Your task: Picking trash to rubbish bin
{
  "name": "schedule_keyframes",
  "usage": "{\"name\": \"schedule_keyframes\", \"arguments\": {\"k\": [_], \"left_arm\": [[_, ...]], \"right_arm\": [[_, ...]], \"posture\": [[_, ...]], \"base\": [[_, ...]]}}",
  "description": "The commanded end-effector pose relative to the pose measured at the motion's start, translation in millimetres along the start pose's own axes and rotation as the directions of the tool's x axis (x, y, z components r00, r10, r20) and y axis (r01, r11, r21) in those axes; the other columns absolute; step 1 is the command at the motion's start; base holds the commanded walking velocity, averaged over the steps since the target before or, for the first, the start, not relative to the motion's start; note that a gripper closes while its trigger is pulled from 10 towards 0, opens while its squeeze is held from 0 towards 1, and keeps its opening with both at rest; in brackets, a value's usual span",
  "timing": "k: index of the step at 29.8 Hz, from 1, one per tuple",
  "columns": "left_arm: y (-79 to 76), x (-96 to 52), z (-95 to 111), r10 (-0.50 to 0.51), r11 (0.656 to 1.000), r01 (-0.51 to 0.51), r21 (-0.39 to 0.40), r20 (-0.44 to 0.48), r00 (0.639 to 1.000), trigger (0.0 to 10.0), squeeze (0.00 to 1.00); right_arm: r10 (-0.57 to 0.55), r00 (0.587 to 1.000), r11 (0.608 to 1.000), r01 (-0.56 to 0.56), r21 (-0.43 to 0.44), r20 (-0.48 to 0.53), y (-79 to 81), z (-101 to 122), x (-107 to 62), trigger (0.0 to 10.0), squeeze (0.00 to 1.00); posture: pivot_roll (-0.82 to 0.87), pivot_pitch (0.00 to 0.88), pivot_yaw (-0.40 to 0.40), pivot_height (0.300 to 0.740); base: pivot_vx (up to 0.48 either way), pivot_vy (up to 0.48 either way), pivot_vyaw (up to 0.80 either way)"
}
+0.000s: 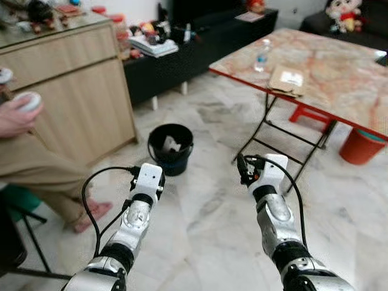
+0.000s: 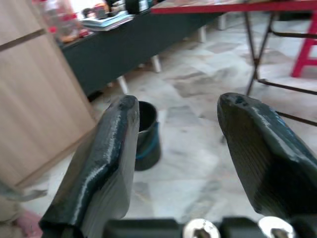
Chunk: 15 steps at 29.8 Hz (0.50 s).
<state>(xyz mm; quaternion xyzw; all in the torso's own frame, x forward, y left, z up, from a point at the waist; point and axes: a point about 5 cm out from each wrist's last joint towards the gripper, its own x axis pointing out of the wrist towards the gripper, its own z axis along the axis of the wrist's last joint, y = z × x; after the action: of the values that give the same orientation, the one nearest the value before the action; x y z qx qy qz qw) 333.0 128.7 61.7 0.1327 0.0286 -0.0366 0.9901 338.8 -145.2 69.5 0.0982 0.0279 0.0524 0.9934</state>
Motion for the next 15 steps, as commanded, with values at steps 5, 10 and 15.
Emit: {"name": "schedule_keyframes", "arguments": {"k": [5, 10, 15], "left_arm": [[0.3, 2.4, 4.5, 0.02, 1.0, -0.019, -0.013, 0.012, 1.0, 10.0, 0.0], [2.3, 2.5, 4.3, 0.03, 1.0, -0.03, -0.008, 0.011, 0.999, 10.0, 0.0], [3.3, 2.3, 3.0, 0.039, 0.999, -0.039, -0.001, 0.002, 0.999, 10.0, 0.0]], "right_arm": [[0.018, 1.0, 1.0, -0.019, -0.007, -0.01, 2.0, 0.5, 1.4, 10.0, 0.0], [0.028, 1.0, 1.0, -0.028, -0.011, -0.011, 4.7, 0.8, 2.3, 10.0, 0.0], [0.036, 0.999, 0.999, -0.036, -0.013, -0.013, 5.6, -0.3, 1.5, 10.0, 0.0]], "posture": [[0.11, 0.0, -0.083, 0.74], [0.11, 0.0, -0.083, 0.74], [0.11, 0.0, -0.089, 0.74]], "base": [[0.0, 0.0, -0.71], [0.05, 0.0, -0.71], [0.315, 0.0, -0.71]]}}
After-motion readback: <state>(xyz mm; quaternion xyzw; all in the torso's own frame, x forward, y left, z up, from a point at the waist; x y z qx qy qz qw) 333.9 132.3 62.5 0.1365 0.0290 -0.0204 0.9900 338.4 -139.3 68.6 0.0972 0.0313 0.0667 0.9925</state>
